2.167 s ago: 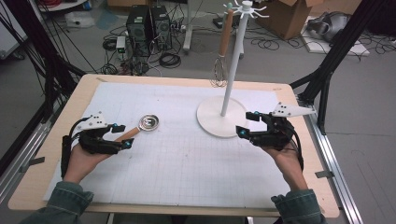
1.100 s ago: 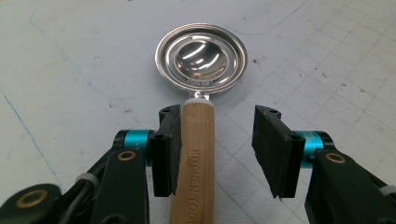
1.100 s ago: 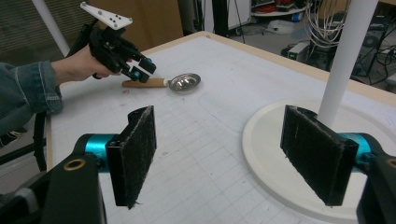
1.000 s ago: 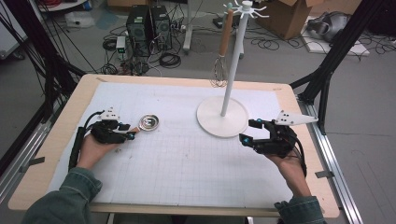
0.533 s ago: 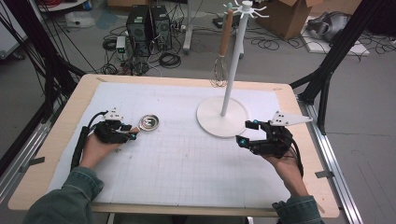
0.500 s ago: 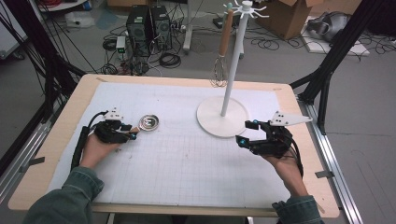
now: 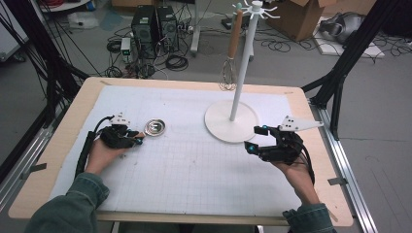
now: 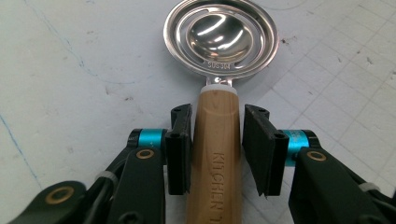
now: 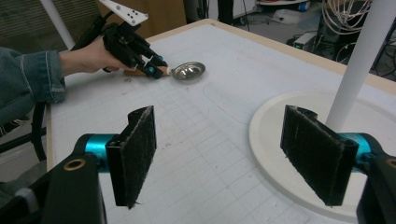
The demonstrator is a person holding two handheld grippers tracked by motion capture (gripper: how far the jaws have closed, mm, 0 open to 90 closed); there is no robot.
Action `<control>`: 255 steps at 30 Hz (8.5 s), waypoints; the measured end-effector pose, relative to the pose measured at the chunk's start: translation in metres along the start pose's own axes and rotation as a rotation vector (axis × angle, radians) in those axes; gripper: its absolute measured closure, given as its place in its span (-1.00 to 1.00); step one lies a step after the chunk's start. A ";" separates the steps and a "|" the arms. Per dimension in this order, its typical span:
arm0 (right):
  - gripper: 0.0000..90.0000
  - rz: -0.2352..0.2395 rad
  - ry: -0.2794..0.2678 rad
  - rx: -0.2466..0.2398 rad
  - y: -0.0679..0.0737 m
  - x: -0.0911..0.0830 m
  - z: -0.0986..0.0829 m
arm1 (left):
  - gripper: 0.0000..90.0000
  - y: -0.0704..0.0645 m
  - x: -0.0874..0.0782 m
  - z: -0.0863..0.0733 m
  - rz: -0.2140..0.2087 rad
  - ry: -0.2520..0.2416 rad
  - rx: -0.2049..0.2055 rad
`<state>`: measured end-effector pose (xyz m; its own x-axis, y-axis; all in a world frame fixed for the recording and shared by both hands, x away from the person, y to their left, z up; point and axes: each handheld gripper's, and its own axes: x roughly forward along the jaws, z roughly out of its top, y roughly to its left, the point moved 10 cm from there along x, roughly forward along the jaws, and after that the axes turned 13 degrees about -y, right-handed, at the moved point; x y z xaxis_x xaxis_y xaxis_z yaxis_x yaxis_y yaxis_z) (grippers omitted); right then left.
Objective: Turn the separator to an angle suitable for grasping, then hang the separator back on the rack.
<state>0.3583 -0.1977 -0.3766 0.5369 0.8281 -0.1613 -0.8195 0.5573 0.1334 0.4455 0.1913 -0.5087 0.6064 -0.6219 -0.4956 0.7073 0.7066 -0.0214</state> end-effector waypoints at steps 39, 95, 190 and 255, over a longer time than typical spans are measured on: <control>-0.42 0.008 0.018 0.023 0.001 0.004 -0.008 | 0.52 -0.004 -0.002 0.004 -0.027 -0.025 0.036; -0.42 0.048 0.059 0.021 0.012 0.022 -0.020 | 0.52 -0.140 0.003 0.030 -0.474 -0.082 0.271; -0.43 0.130 0.157 -0.033 0.035 0.065 -0.036 | -0.15 -0.155 -0.029 0.042 -0.532 -0.183 0.214; 0.19 0.396 0.465 -0.165 0.111 0.161 -0.120 | -0.43 -0.105 -0.063 0.021 -0.368 -0.201 0.106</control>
<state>0.3300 -0.0094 -0.5048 0.0740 0.8363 -0.5433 -0.9783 0.1666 0.1231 0.3402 0.1490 -0.4569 0.3584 -0.8865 -0.2927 0.9165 0.3937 -0.0703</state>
